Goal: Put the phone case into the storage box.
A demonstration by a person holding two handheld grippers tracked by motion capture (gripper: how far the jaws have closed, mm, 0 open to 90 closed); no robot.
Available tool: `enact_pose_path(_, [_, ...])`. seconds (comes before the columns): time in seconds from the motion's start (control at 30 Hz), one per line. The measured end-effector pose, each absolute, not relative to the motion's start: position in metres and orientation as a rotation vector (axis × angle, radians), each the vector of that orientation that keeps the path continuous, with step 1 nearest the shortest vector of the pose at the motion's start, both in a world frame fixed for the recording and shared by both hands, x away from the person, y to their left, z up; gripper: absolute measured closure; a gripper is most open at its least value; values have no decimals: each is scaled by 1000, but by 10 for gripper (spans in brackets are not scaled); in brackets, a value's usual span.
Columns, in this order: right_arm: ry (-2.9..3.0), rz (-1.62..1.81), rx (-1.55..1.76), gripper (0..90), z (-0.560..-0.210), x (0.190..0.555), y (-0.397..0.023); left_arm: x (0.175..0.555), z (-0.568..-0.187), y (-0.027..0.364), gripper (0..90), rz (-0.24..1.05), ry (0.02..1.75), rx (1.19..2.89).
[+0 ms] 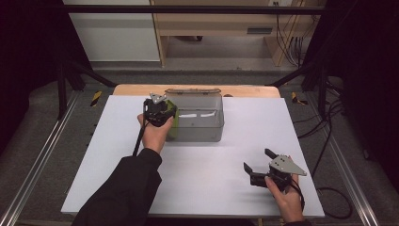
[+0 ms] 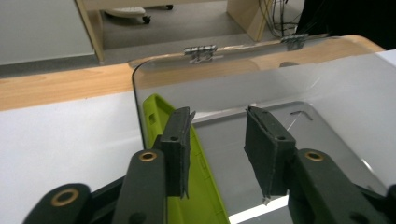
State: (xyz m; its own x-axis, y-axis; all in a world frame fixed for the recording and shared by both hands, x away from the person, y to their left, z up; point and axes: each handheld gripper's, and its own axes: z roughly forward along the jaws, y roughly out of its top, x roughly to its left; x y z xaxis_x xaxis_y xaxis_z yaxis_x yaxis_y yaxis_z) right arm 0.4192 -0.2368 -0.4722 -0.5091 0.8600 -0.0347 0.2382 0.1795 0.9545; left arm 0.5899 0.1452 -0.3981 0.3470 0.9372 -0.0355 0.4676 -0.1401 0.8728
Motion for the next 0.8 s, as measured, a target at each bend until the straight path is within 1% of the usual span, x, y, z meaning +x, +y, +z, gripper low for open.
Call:
enact_pose_path(0.27, [1863, 1345, 1029, 46, -472, 419, -236, 585, -394, 141, 499, 724, 1182, 1732])
enact_pose_path(0.7, [1860, 1346, 1029, 46, -472, 419, -237, 581, -391, 138, 392, 716, 1125, 1699])
enact_pose_path(0.77, [1860, 1347, 1028, 46, -472, 419, -237, 582, -391, 138, 357, 719, 1127, 1698])
enact_pose_path(0.8, [1860, 1347, 1028, 46, -472, 419, -237, 582, -392, 138, 320, 724, 1135, 1697])
